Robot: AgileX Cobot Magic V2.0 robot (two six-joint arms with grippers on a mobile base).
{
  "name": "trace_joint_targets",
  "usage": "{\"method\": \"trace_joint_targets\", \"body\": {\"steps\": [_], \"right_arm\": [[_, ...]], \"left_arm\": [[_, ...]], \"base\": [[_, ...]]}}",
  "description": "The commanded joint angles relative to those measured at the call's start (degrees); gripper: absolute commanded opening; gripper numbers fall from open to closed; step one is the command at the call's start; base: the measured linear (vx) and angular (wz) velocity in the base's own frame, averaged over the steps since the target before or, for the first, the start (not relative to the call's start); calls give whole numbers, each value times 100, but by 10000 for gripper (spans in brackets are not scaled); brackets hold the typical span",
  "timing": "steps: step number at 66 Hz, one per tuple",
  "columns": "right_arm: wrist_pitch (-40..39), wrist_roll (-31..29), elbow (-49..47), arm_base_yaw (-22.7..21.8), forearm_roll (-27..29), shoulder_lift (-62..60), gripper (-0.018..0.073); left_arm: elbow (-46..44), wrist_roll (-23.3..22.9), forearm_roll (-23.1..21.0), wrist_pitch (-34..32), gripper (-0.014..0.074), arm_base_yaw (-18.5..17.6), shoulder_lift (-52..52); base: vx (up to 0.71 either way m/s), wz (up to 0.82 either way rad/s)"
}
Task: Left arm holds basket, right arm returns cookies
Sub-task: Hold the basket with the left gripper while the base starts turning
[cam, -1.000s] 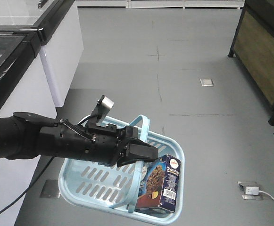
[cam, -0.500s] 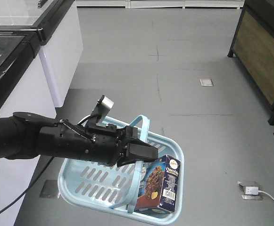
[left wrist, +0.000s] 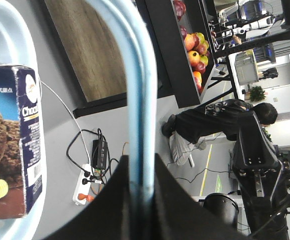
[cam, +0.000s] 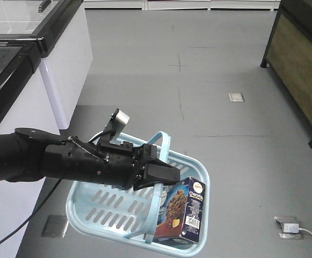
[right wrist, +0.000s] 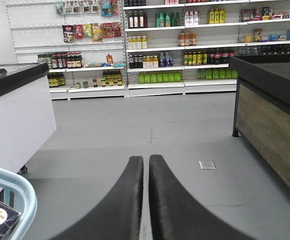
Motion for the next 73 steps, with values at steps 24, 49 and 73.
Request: {"method": "trace_joint_targets", "body": {"steps": [24, 49, 73], "right_arm": [[-404, -15, 101, -5, -29, -73, -3], [-404, -15, 101, -5, -29, -73, -3], [-404, -15, 101, -5, -29, -73, -3]], "left_arm": [[-163, 40, -432, 356, -3, -30, -330], [-163, 40, -432, 350, -3, -30, -330], [-163, 40, -432, 350, -3, -30, -330]], "base": [[17, -9], [20, -21], [20, -1]]}}
